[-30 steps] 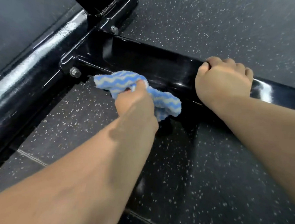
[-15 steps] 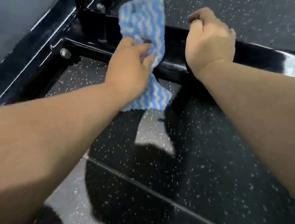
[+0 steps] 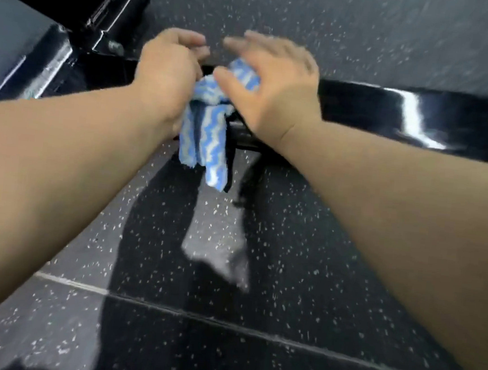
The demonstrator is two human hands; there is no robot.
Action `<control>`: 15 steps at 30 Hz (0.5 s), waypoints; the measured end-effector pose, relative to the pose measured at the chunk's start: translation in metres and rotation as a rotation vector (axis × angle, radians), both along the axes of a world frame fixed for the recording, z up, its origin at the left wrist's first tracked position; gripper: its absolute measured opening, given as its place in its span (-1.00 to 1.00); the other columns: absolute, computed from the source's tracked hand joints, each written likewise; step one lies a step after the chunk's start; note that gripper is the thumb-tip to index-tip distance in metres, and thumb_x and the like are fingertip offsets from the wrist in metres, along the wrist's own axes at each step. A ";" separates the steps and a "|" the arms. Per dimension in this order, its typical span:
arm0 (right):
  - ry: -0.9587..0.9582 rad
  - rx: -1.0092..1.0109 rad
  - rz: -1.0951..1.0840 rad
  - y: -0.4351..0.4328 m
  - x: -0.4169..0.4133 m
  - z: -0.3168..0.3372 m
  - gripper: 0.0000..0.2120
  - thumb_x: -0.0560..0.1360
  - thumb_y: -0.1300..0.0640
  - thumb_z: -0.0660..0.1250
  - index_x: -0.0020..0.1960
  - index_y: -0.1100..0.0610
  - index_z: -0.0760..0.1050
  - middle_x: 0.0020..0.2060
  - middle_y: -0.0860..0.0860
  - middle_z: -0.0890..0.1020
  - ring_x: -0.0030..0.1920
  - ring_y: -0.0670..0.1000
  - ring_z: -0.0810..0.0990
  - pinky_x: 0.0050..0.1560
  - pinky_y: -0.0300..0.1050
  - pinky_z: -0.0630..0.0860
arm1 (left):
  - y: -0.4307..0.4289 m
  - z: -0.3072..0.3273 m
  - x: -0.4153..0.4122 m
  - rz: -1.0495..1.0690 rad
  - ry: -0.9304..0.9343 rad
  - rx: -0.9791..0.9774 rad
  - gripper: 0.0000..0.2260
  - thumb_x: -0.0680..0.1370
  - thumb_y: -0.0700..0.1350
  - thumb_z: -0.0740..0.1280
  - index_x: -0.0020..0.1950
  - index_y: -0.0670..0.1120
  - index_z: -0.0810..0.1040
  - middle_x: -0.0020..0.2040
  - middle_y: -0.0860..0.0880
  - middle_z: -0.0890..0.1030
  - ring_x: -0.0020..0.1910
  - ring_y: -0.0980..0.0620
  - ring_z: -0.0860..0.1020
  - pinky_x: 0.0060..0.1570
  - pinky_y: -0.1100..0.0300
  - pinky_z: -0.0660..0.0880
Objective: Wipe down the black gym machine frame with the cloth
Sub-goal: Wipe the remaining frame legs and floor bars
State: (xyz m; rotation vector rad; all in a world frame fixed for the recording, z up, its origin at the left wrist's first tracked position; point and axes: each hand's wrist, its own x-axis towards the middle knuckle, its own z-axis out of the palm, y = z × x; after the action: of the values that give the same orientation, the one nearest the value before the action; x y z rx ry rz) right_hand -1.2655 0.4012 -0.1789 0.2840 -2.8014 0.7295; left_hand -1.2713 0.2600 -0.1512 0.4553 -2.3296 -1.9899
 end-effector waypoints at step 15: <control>-0.096 0.325 -0.104 -0.022 -0.007 0.017 -0.68 0.60 0.10 0.04 0.17 0.10 0.53 0.10 0.15 0.60 0.13 0.21 0.52 0.01 -0.03 0.28 | -0.042 -0.016 -0.020 -0.465 0.106 -0.872 -0.68 0.58 -0.19 0.20 0.30 0.01 0.53 0.26 0.02 0.56 0.23 0.03 0.47 0.14 0.27 0.30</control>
State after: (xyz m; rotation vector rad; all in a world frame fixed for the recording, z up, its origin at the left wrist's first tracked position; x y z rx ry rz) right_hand -1.2722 0.3789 -0.1616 0.1597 -2.9933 0.2694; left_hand -1.2918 0.2176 -0.1674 -0.2568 -3.0676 -0.8381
